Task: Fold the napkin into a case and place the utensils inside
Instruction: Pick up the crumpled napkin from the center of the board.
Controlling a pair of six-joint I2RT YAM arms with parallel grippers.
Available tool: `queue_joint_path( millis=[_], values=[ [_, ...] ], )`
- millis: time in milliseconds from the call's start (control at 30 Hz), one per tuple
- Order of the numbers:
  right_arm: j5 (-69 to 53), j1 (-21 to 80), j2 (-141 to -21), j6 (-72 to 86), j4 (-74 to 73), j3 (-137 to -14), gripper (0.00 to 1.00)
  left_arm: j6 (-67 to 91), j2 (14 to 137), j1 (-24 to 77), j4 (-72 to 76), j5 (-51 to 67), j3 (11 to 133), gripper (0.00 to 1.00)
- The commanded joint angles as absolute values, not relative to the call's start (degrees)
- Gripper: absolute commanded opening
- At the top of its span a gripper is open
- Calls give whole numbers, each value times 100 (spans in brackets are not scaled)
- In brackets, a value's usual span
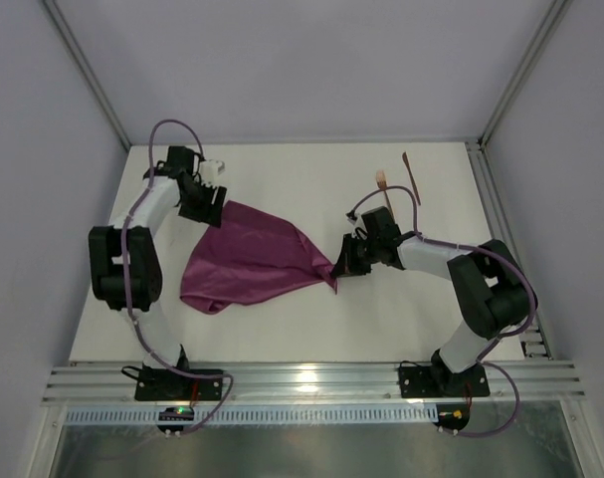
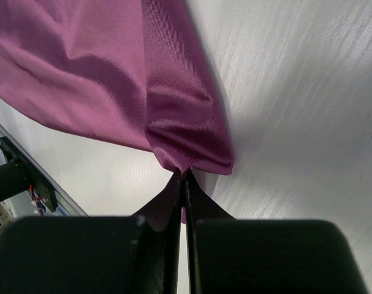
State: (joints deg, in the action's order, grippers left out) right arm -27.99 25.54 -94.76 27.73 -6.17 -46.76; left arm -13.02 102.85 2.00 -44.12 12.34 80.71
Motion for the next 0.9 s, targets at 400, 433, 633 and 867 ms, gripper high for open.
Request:
queue_joint_path(
  millis=[400,433,633,867],
  values=[
    [-2672,2575,-9492,2681,-202,-4588,4,-914,12840,202,-4754,1160,10503,44],
    [-2663,2575,-9492,2681,-193,-4588,4,-897,12867,202,-4807,1212,10512,43],
    [-2663,2575,-9483,2689,-185,-4614,4,-993,12710,202,-4852,1213,10143,39],
    [-2654,2575,-9413,2672,-193,-4632,4,-1169,12323,193,-4852,1169,9914,47]
  ],
)
